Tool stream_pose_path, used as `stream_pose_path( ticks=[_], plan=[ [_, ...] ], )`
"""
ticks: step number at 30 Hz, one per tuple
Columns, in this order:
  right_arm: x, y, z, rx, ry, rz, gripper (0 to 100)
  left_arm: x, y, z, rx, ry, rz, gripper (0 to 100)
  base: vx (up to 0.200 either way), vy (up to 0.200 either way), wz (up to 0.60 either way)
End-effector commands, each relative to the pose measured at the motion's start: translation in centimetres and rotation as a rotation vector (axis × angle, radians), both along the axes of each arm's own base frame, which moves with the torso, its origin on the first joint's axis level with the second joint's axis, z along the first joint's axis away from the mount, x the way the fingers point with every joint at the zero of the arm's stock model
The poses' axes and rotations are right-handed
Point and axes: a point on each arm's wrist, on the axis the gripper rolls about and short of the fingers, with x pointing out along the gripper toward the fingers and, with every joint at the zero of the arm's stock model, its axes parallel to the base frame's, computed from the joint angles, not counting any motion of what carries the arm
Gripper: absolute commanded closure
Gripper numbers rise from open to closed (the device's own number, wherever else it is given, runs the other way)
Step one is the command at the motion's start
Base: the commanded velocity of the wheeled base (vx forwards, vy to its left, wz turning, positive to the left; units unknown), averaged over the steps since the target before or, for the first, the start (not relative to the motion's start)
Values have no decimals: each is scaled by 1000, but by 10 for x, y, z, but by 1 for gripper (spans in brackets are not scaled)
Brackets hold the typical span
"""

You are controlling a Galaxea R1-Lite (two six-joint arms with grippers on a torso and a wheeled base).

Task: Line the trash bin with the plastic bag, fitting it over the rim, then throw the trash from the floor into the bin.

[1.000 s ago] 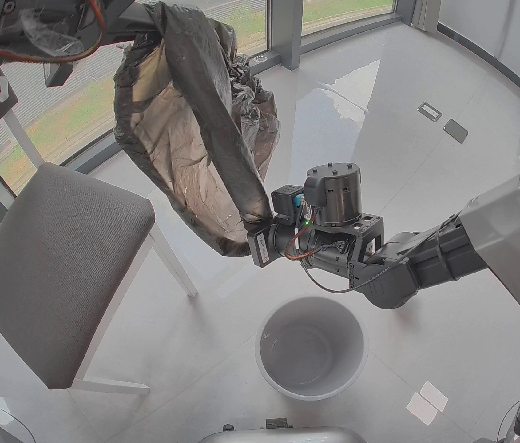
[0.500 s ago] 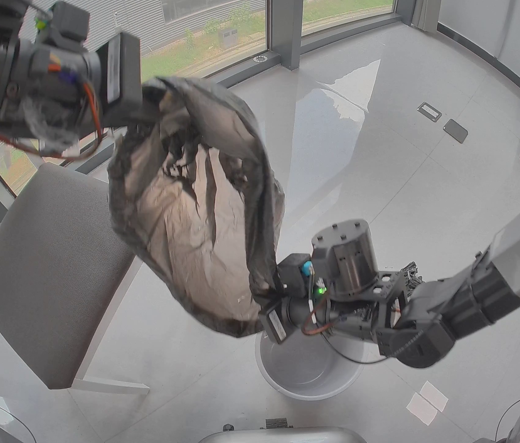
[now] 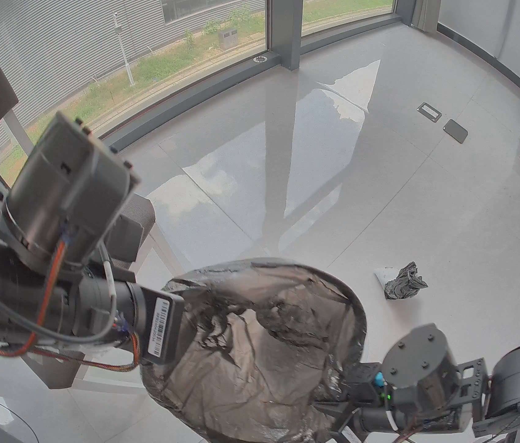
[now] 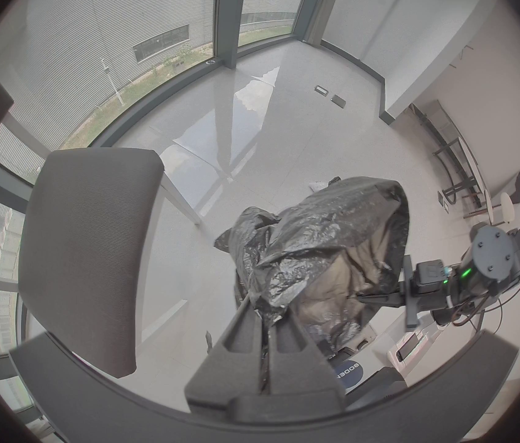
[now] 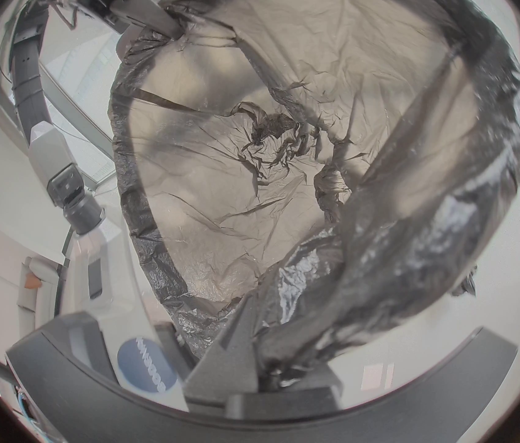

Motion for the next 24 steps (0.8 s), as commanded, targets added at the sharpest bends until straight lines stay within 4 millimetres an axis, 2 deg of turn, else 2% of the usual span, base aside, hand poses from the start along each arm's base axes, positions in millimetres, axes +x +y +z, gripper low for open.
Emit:
stream_pose_path(
  ticks=[1, 4, 10, 14, 19, 24],
  plan=[
    [-24, -34, 5, 0, 4, -6, 100, 1, -6, -17, 40, 29, -15, 100, 0, 0, 0],
    [-32, -47, -10, -51, 14, -18, 100, 5, -11, -24, 61, 50, -13, 100, 0, 0, 0],
    [-28, -45, -20, -36, 40, -53, 100, 16, -21, -38, 104, 89, -1, 100, 0, 0, 0],
    [-18, -42, -27, -48, 59, -93, 100, 26, -33, -49, 114, 98, 2, 100, 0, 0, 0],
    [-5, -41, -42, -46, 105, -83, 100, 44, -58, -67, 110, 89, -7, 100, 0, 0, 0],
    [9, -41, -56, -49, 136, -105, 100, 61, -81, -76, 111, 92, -10, 100, 0, 0, 0]
  ],
)
